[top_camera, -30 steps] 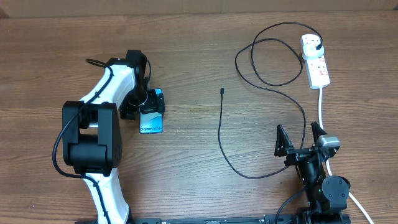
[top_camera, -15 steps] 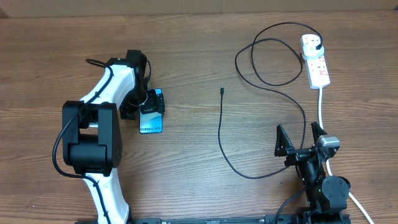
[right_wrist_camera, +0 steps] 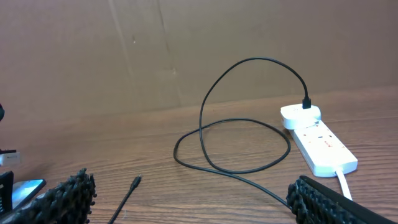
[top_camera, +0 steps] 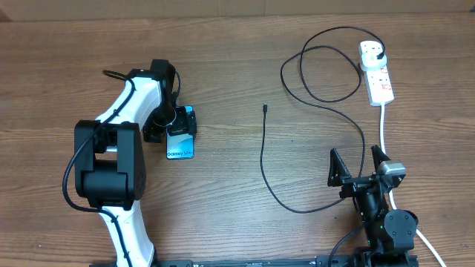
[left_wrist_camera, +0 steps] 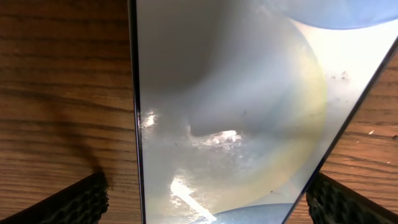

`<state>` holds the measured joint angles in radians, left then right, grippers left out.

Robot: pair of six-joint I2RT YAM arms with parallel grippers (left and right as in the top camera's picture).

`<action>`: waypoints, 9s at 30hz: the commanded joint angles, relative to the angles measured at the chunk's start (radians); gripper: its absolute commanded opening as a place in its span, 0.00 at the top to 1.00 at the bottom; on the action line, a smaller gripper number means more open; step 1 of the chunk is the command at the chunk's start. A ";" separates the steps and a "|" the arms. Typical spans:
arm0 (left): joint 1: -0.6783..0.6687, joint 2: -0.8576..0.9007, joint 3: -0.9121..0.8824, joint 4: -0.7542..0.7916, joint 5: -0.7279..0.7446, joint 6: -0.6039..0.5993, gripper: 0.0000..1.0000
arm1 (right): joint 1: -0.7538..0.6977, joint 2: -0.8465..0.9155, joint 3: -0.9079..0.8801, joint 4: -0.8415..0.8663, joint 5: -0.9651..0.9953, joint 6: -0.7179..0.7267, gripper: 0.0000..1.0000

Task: Plug charger to phone and switch on socket
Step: 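Lower the left gripper and close it on the phone's long edges, then lift the phone with the left gripper and tilt it upright, then carry the phone rightward toward the table center with the left gripper, then move the right gripper toward the phone held by the left gripper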

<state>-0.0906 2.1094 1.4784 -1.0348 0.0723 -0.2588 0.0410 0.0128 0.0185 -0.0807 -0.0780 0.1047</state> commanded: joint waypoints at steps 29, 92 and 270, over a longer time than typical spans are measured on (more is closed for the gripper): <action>0.005 0.045 -0.042 0.018 0.058 0.028 0.03 | 0.005 -0.010 -0.011 0.003 0.006 0.002 0.00; -0.093 0.045 -0.042 0.098 -0.092 -0.307 0.17 | 0.006 -0.010 -0.011 0.003 0.006 0.002 0.00; 0.020 0.041 0.471 -0.517 0.617 -0.656 0.96 | 0.005 0.523 0.399 -0.067 -0.420 0.318 0.00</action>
<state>-0.0742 2.1498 1.9202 -1.5581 0.8379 -0.8391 0.0410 0.4198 0.3000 -0.1364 -0.3794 0.4068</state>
